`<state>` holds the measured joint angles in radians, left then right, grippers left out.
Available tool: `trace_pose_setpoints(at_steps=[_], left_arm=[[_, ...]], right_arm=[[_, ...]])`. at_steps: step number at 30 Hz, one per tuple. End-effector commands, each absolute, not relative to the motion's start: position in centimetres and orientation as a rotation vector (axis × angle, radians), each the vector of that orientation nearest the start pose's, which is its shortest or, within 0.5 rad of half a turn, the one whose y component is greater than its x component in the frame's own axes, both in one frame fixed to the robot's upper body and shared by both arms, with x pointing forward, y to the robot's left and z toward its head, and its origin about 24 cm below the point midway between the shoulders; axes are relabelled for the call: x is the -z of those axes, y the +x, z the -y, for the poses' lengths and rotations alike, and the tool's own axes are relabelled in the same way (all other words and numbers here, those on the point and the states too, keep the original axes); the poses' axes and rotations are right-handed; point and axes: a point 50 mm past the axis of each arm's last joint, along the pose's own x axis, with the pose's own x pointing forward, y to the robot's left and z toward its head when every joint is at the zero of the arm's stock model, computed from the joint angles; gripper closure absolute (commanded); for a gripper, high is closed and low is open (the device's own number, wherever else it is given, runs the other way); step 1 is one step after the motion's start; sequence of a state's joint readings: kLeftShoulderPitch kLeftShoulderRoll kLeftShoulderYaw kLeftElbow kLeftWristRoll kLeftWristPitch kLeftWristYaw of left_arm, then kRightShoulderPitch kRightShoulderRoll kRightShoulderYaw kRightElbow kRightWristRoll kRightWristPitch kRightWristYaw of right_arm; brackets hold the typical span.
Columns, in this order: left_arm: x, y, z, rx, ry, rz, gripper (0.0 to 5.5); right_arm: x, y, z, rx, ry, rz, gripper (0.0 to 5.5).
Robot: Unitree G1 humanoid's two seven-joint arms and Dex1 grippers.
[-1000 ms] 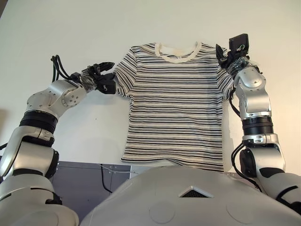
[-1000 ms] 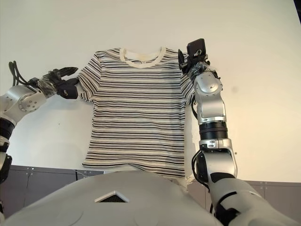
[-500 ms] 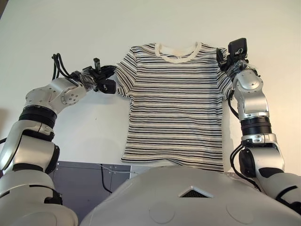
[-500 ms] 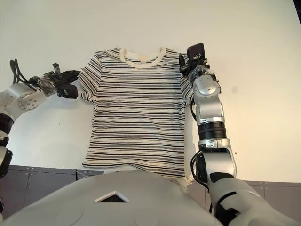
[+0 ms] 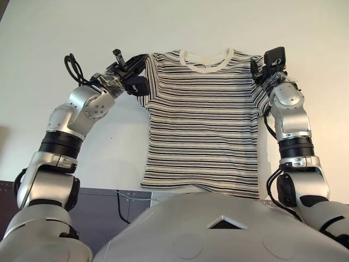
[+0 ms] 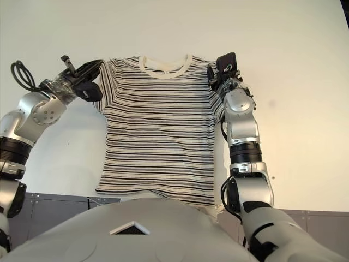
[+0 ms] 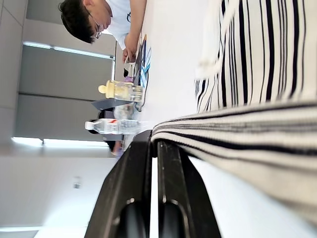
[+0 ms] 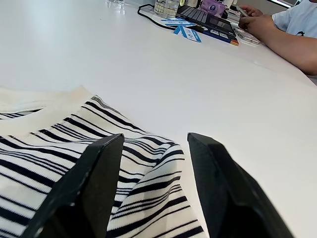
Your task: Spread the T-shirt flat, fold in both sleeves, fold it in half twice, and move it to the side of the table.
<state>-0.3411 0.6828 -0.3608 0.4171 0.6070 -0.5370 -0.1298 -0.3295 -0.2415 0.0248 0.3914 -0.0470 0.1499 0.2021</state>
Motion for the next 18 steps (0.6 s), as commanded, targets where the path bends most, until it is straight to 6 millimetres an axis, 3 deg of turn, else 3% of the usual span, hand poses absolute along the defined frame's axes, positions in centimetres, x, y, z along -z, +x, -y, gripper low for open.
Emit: trace_pose_setpoints(at_steps=[1, 3, 8, 10, 14, 18], left_arm=[[-4.3, 28.9, -17.4, 0.761, 1.177, 0.169, 5.37], [-3.5, 28.8, -16.9, 0.784, 1.135, 0.126, 5.37], [-2.4, 28.9, -16.1, 0.809, 1.055, 0.056, 4.53], [-2.7, 29.1, -15.5, 0.796, 1.014, 0.079, 4.15], [-4.7, 29.6, -14.7, 0.690, 0.881, 0.145, 3.45], [-9.2, 28.9, -17.1, 0.469, 0.534, 0.162, 3.17]], right_arm=[[-2.8, 31.1, 18.0, -0.214, -0.287, -0.259, 3.11], [-2.7, 31.1, 17.9, -0.216, -0.288, -0.262, 3.11], [-2.5, 31.1, 17.9, -0.218, -0.294, -0.269, 3.11], [-2.5, 31.1, 18.2, -0.210, -0.298, -0.268, 3.11], [-3.0, 31.4, 18.8, -0.205, -0.314, -0.254, 3.11], [-3.4, 31.5, 20.3, -0.175, -0.341, -0.254, 3.11]])
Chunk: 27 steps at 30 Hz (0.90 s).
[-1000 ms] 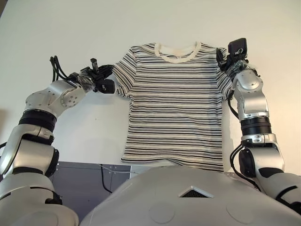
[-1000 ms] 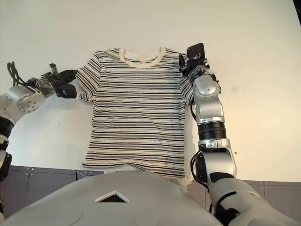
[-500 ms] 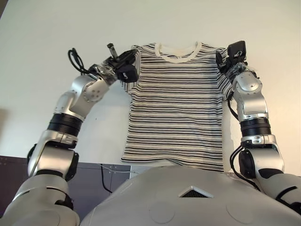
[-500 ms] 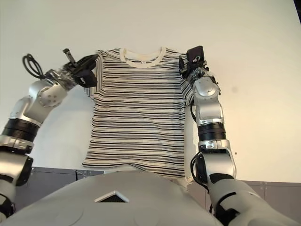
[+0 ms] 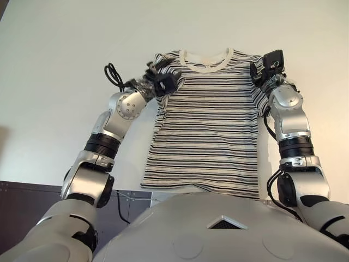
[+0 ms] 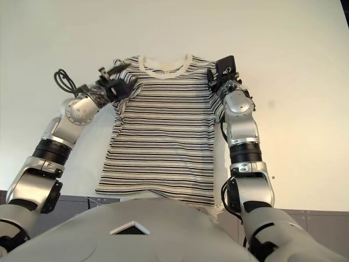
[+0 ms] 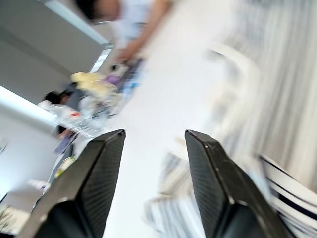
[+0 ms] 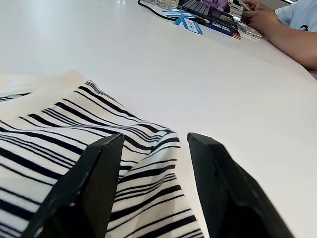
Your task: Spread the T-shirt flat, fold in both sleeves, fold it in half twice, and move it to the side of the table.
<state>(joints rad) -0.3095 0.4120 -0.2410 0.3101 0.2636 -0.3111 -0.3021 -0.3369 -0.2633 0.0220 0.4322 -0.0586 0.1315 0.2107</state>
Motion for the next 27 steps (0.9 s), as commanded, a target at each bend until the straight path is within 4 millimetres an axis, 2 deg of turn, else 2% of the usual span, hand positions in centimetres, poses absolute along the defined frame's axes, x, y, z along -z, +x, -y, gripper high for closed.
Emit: trace_pose_setpoints(at_steps=[1, 2, 4, 6, 8, 9, 13, 15, 19, 22, 27], left_arm=[[-9.6, 28.3, -18.1, 0.438, 0.502, 0.141, 3.17], [-9.7, 27.6, -19.3, 0.405, 0.507, 0.108, 3.17], [-8.3, 26.0, -21.4, 0.391, 0.620, -0.004, 3.17], [-6.0, 23.8, -21.9, 0.468, 0.716, -0.122, 3.17], [-4.9, 22.3, -21.7, 0.475, 0.710, -0.158, 3.17], [-4.7, 22.2, -21.9, 0.419, 0.682, -0.158, 3.17], [-4.2, 21.3, -23.8, 0.080, 0.541, -0.161, 3.17], [-3.8, 21.0, -23.8, -0.037, 0.467, -0.164, 3.17], [-3.7, 22.2, -22.7, -0.075, 0.466, -0.131, 3.17], [-3.4, 22.0, -22.6, -0.058, 0.508, -0.131, 3.17], [-3.0, 21.1, -22.3, -0.051, 0.526, -0.141, 3.17]], right_arm=[[-3.3, 31.4, 20.6, -0.168, -0.343, -0.258, 3.11], [-3.2, 31.3, 20.8, -0.163, -0.346, -0.260, 3.11], [-3.2, 30.9, 21.5, -0.149, -0.357, -0.260, 3.11], [-3.7, 30.6, 23.3, -0.102, -0.412, -0.249, 3.11], [-4.8, 30.4, 25.6, -0.064, -0.592, -0.211, 3.11], [-5.3, 29.9, 26.5, -0.104, -0.726, -0.191, 3.11], [-6.3, 28.3, 28.7, -0.414, -1.170, -0.178, 3.11], [-5.7, 28.7, 29.0, -0.531, -1.366, -0.191, 3.11], [-4.3, 29.5, 28.3, -0.696, -1.606, -0.132, 3.11], [-3.7, 29.2, 28.1, -0.846, -1.714, -0.074, 3.11], [-3.1, 27.9, 29.1, -0.973, -1.753, -0.063, 3.11]])
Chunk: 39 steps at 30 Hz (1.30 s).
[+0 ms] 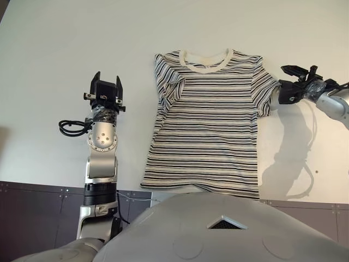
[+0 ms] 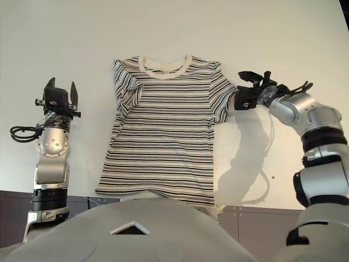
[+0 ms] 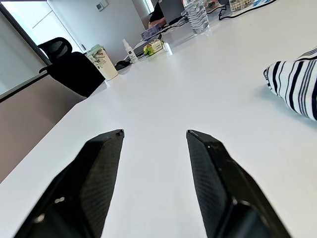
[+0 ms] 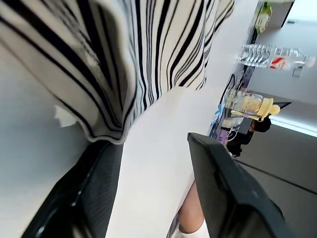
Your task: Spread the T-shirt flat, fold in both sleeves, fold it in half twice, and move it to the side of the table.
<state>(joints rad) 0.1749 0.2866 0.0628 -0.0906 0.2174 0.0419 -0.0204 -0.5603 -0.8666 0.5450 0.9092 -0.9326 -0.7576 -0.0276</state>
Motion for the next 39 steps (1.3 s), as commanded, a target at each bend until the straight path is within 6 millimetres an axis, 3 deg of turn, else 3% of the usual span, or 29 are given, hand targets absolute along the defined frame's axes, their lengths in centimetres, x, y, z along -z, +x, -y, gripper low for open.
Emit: trace_pose_setpoints(at_steps=[1, 6, 14, 19, 23, 34, 39], left_arm=[[-2.9, 21.1, -22.2, -0.054, 0.525, -0.140, 3.17], [-3.0, 21.1, -22.2, -0.054, 0.532, -0.135, 3.17], [-3.1, 21.5, -22.1, -0.049, 0.537, -0.123, 3.17], [-2.9, 21.4, -21.8, -0.046, 0.529, -0.126, 3.17], [-2.5, 21.2, -21.7, -0.044, 0.523, -0.137, 3.17], [-2.1, 20.9, -21.6, -0.053, 0.518, -0.145, 3.13], [-2.0, 20.8, -21.6, -0.060, 0.521, -0.145, 3.13]], right_arm=[[-2.9, 27.6, 29.2, -0.985, -1.751, -0.063, 3.11], [-2.9, 26.8, 29.8, -1.015, -1.734, -0.055, 3.11], [-2.1, 27.7, 28.1, -0.997, -1.749, 0.004, 3.11], [-1.7, 27.2, 26.9, -1.074, -1.698, 0.072, 3.11], [-1.5, 26.8, 27.3, -1.086, -1.712, 0.059, 3.11], [-2.0, 27.6, 27.7, -0.969, -1.706, 0.052, 5.35], [-2.6, 27.6, 26.8, -0.904, -1.660, 0.151, 5.39]])
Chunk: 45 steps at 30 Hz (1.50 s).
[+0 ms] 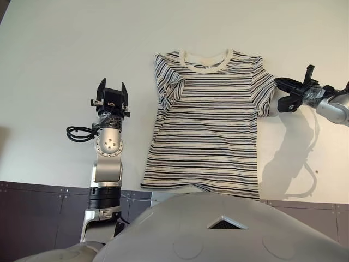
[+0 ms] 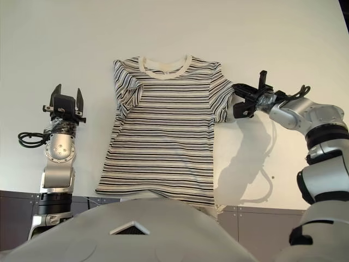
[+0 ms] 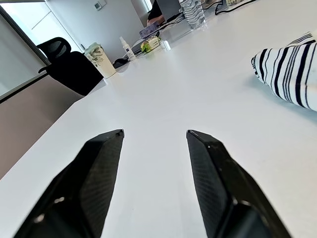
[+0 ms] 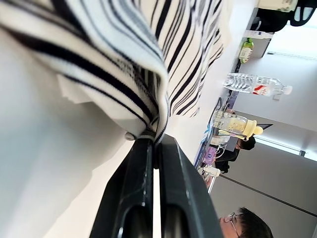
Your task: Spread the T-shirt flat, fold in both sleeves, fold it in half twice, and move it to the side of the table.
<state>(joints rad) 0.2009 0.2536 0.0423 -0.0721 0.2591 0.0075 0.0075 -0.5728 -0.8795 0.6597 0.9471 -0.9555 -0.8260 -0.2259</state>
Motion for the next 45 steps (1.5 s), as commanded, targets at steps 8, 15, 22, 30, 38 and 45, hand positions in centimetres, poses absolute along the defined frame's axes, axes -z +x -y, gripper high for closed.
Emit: trace_pose_setpoints(at_steps=[8, 15, 22, 30, 38, 45], left_arm=[[-1.7, 20.3, -21.7, -0.077, 0.523, -0.154, 3.13], [-1.4, 20.3, -21.6, -0.072, 0.519, -0.166, 3.13], [-0.9, 20.3, -21.6, -0.056, 0.521, -0.184, 3.13], [-0.7, 20.5, -21.6, -0.053, 0.519, -0.190, 3.13], [-0.9, 19.6, -22.3, -0.028, 0.546, -0.200, 3.13], [-1.8, 17.9, -20.2, 0.152, 0.536, -0.194, 3.13]], right_arm=[[-5.5, 28.5, 26.0, -0.715, -1.606, 0.310, 5.39], [-6.5, 28.5, 22.6, -0.740, -1.505, 0.467, 5.39], [-4.7, 27.3, 19.9, -0.861, -1.486, 0.473, 5.39], [-3.7, 27.5, 17.2, -0.879, -1.451, 0.458, 4.84], [-8.5, 28.3, 22.3, -0.624, -1.326, 0.428, 3.72], [-4.6, 24.5, 24.8, -0.881, -1.390, 0.220, 3.72]])
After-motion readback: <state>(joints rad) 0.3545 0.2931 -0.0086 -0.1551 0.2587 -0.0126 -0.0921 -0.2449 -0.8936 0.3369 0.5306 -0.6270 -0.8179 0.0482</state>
